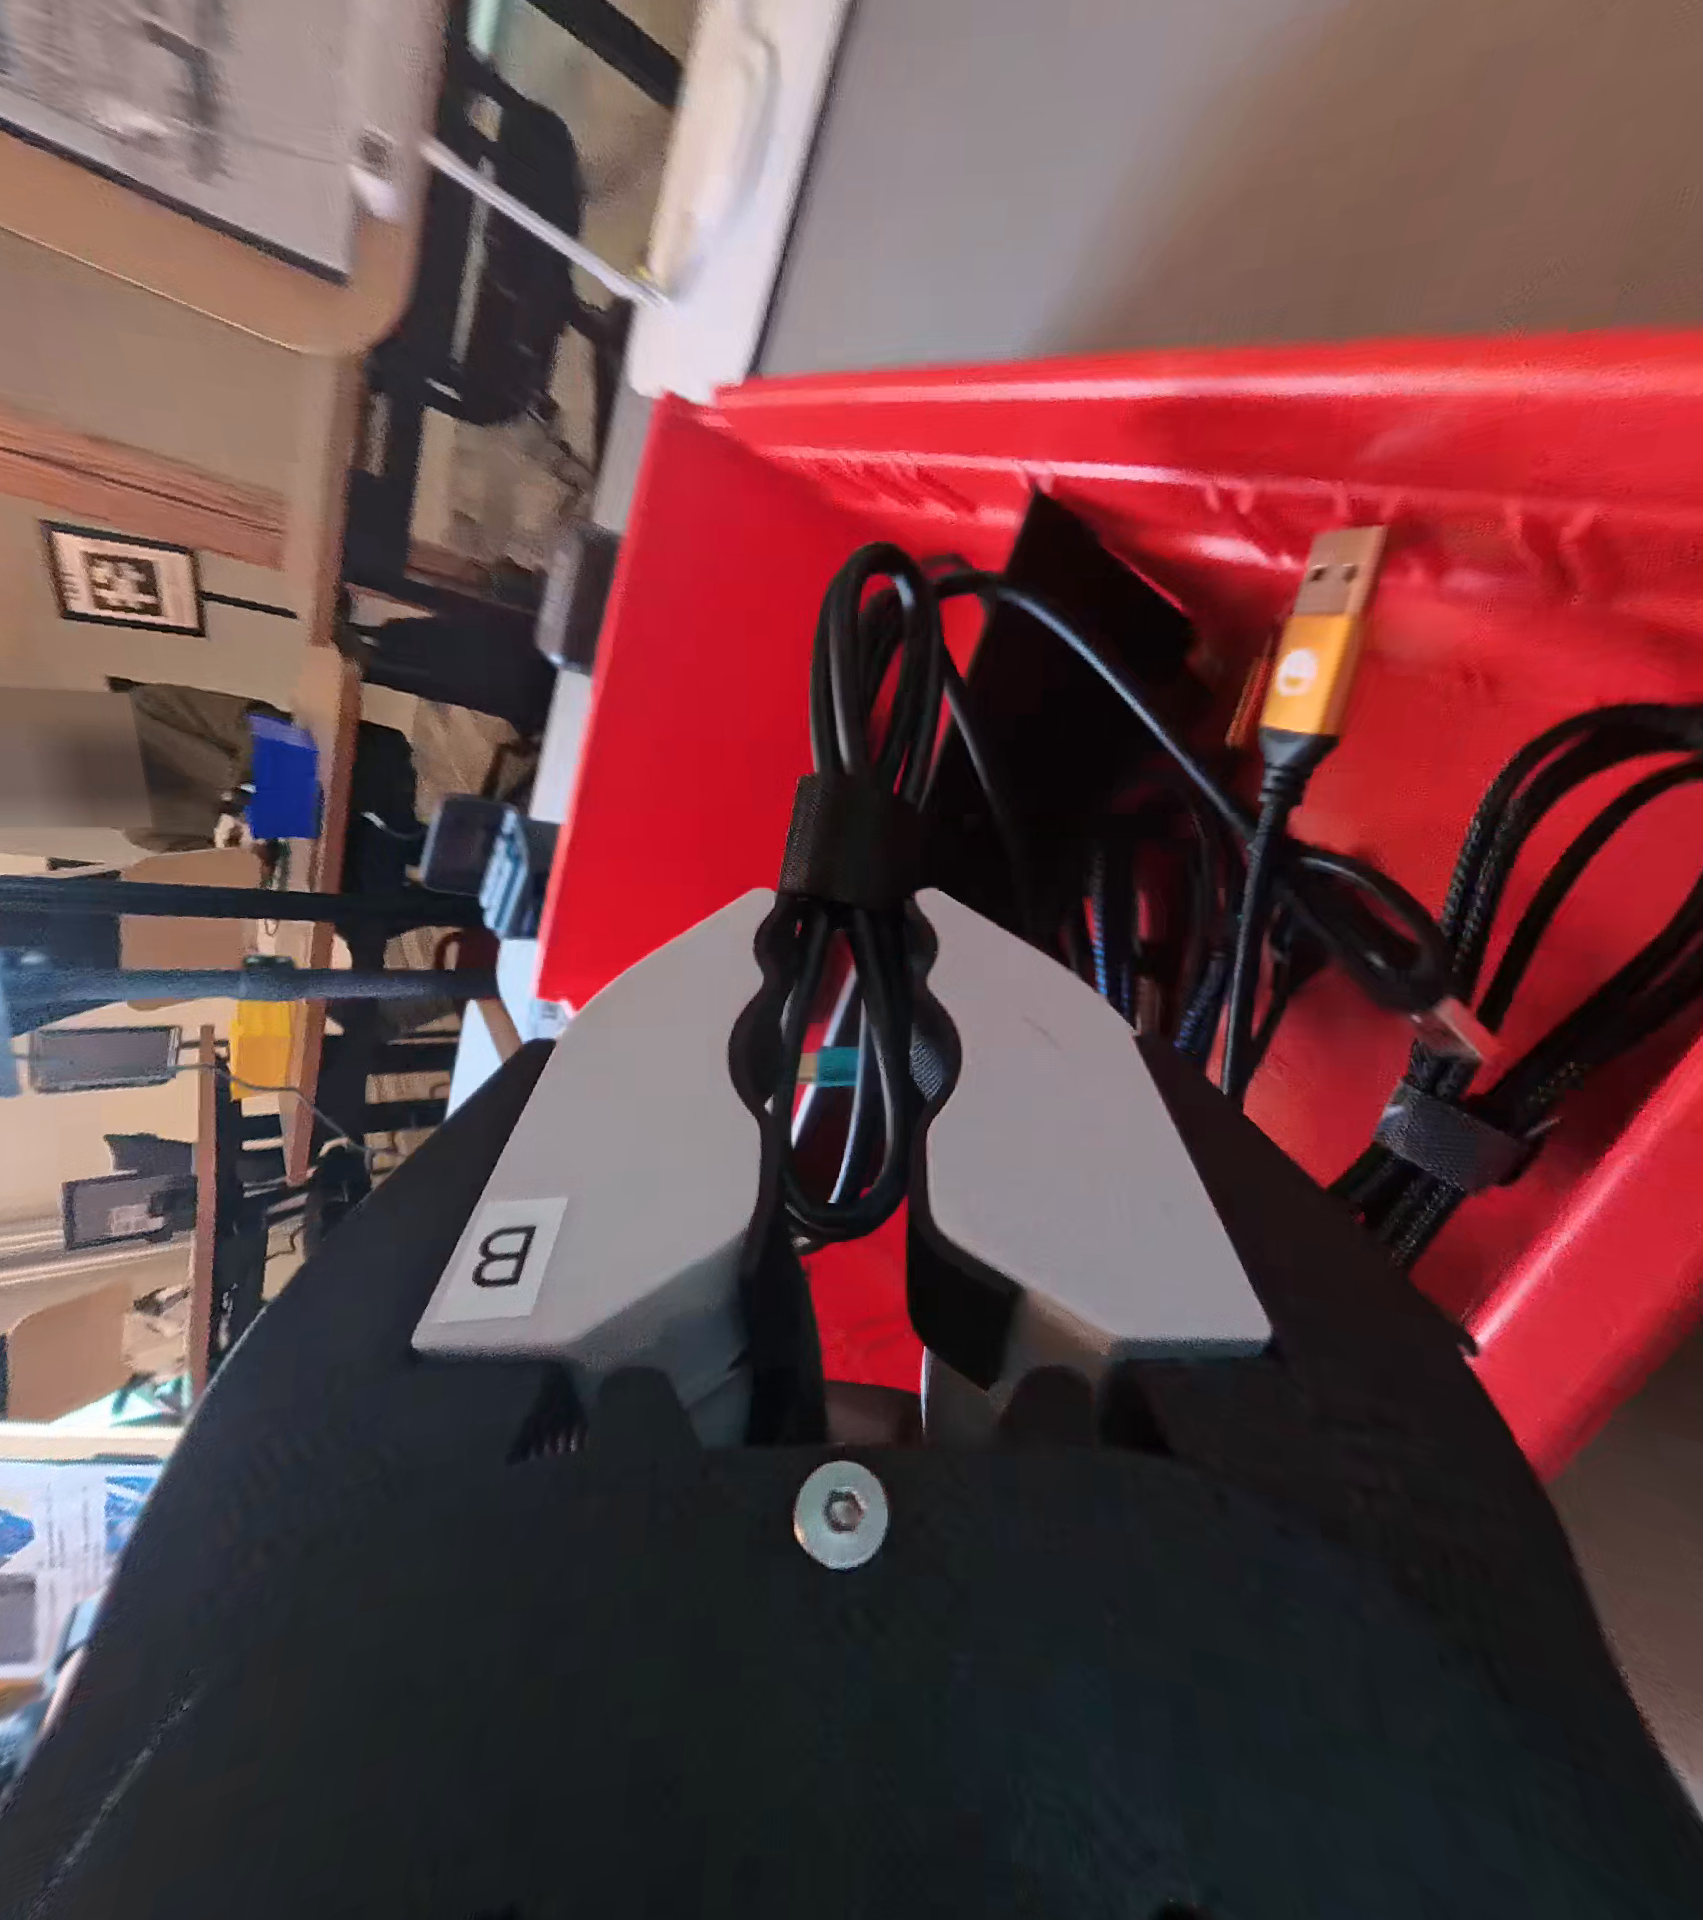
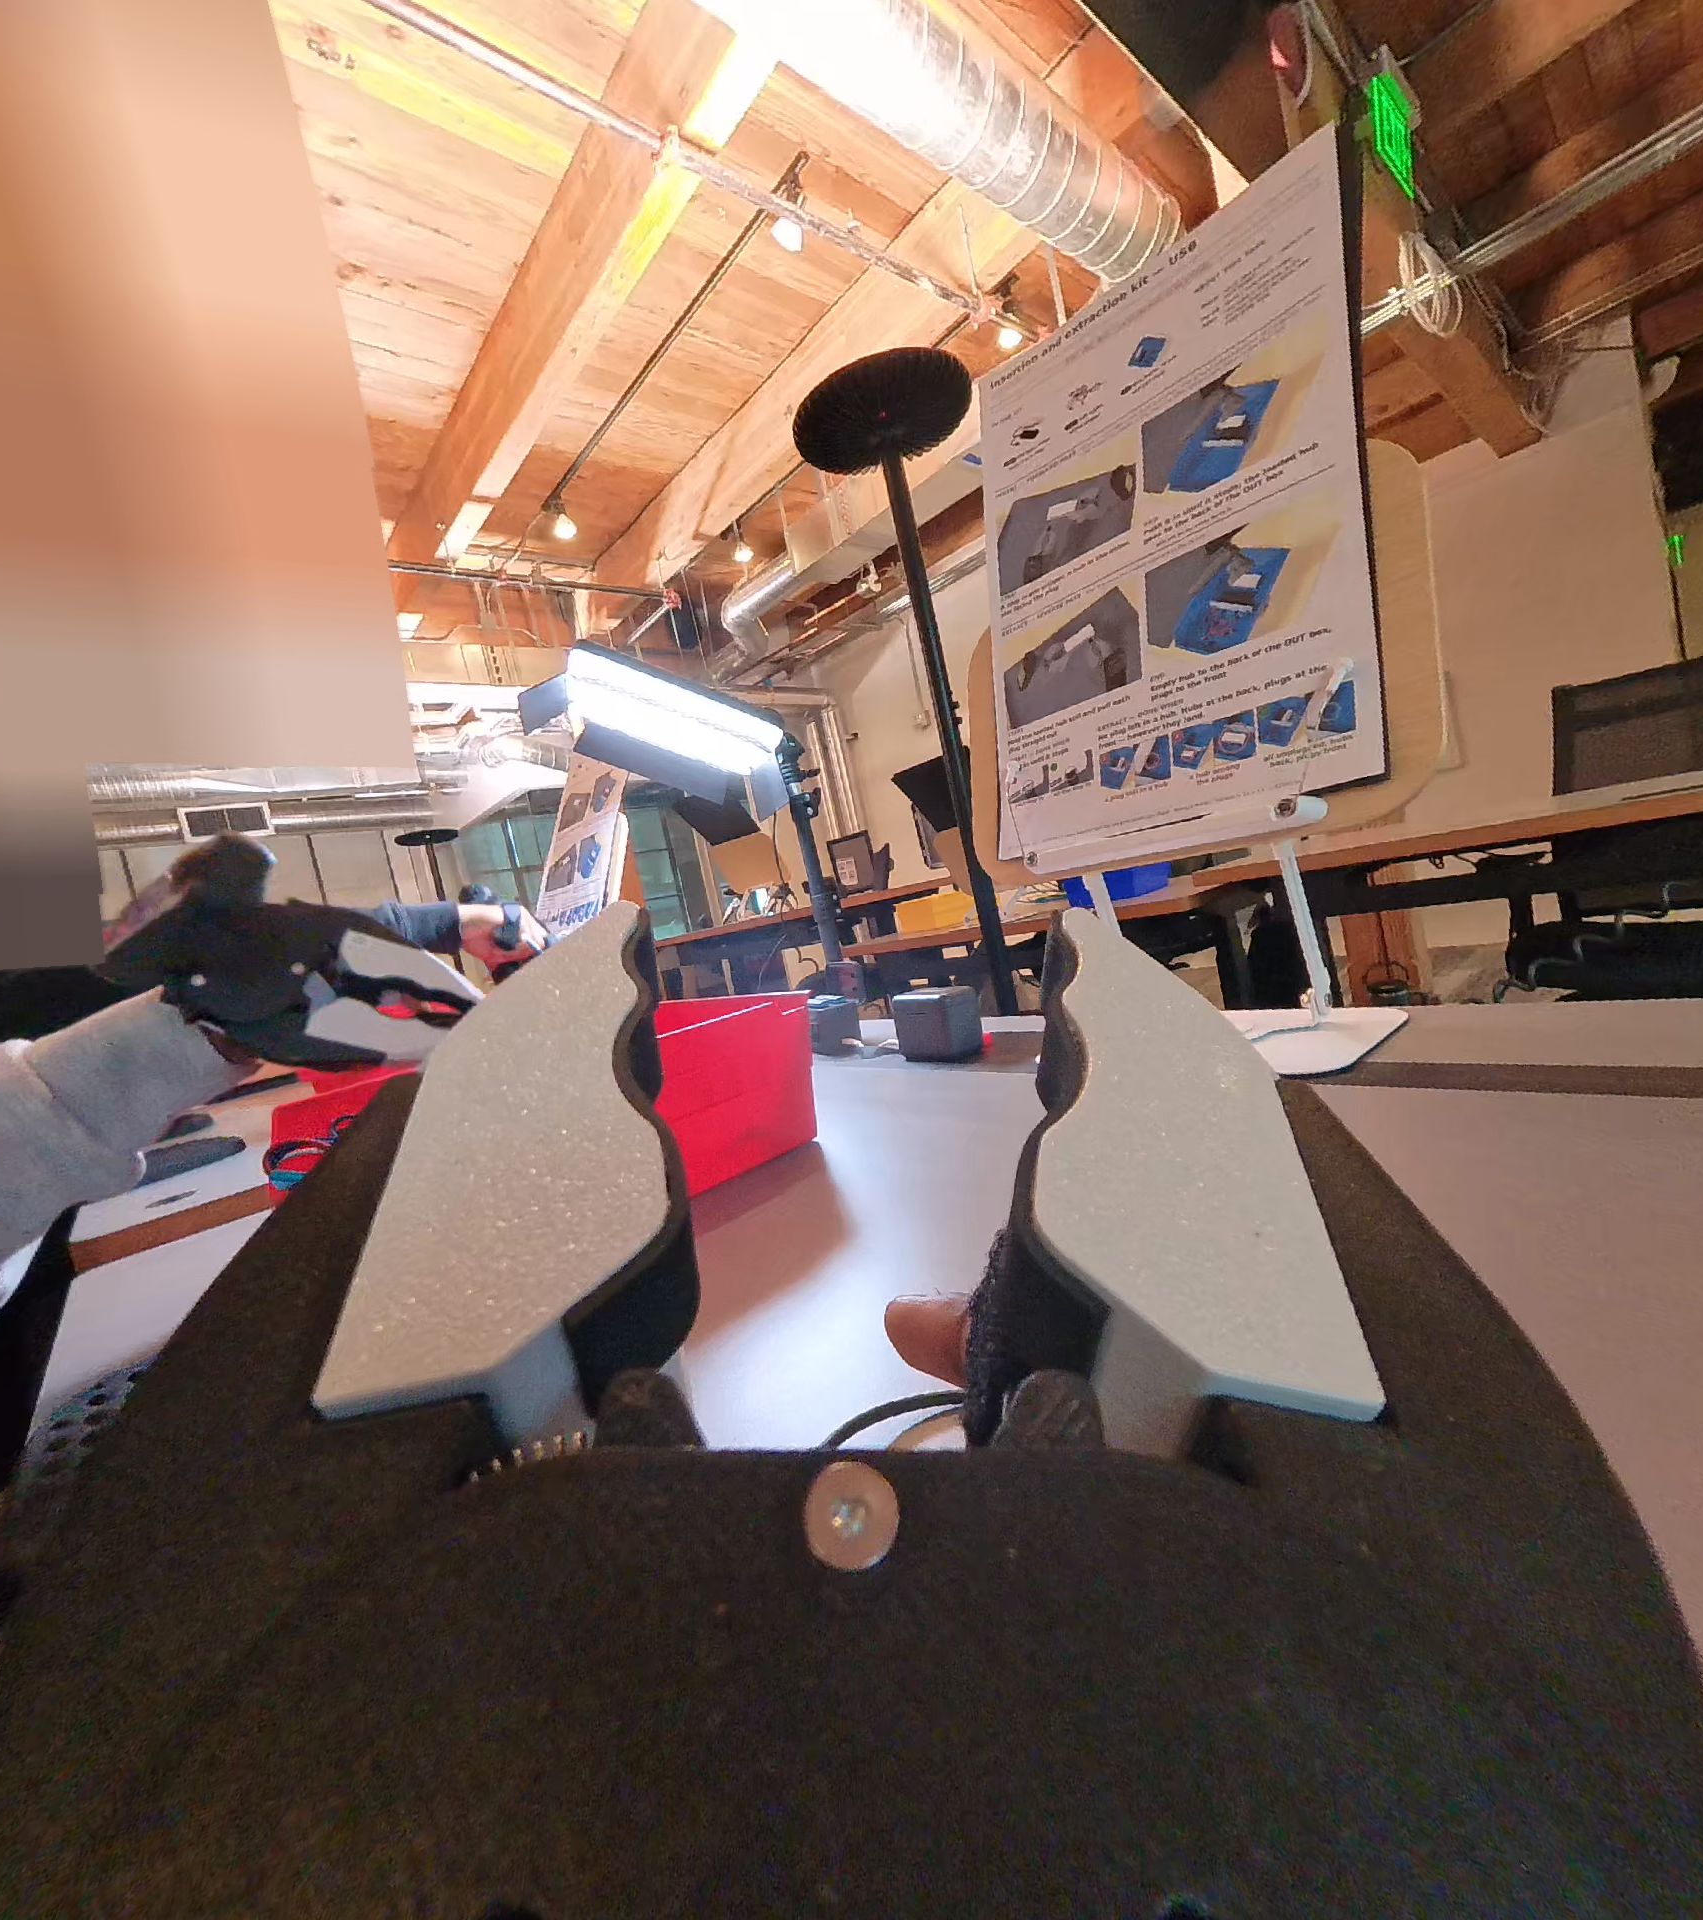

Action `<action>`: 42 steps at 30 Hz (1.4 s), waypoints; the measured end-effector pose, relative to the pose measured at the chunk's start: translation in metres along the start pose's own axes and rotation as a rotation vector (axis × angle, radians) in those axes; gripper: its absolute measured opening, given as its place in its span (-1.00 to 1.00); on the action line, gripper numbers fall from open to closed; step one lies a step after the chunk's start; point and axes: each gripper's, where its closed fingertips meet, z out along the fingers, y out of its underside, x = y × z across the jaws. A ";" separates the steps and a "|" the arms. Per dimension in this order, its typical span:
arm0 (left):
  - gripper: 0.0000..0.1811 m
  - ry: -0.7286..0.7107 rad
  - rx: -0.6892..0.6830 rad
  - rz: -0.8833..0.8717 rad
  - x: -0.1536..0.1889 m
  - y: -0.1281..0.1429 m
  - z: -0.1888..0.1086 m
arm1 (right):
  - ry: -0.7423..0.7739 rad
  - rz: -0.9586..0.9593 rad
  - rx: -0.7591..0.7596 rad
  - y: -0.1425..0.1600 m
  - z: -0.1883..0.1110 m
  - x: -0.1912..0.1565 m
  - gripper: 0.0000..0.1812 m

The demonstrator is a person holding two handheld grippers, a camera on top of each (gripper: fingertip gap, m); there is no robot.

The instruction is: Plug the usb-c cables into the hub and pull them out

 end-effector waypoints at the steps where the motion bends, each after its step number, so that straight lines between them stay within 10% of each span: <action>1: -0.78 -0.015 0.033 -0.028 -0.007 -0.004 -0.006 | 0.001 0.001 0.001 0.000 0.000 0.000 -0.22; 18: -0.80 -0.568 0.715 -0.565 -0.137 -0.031 -0.118 | -0.002 -0.006 -0.004 0.001 0.001 -0.001 -0.22; 28: -0.80 -0.442 0.878 -0.759 -0.127 -0.041 -0.122 | -0.002 -0.004 -0.004 0.001 0.001 0.000 -0.22; 42: -0.79 0.190 1.397 -1.180 -0.039 -0.156 -0.122 | -0.039 -0.012 -0.135 -0.003 0.025 -0.032 -0.35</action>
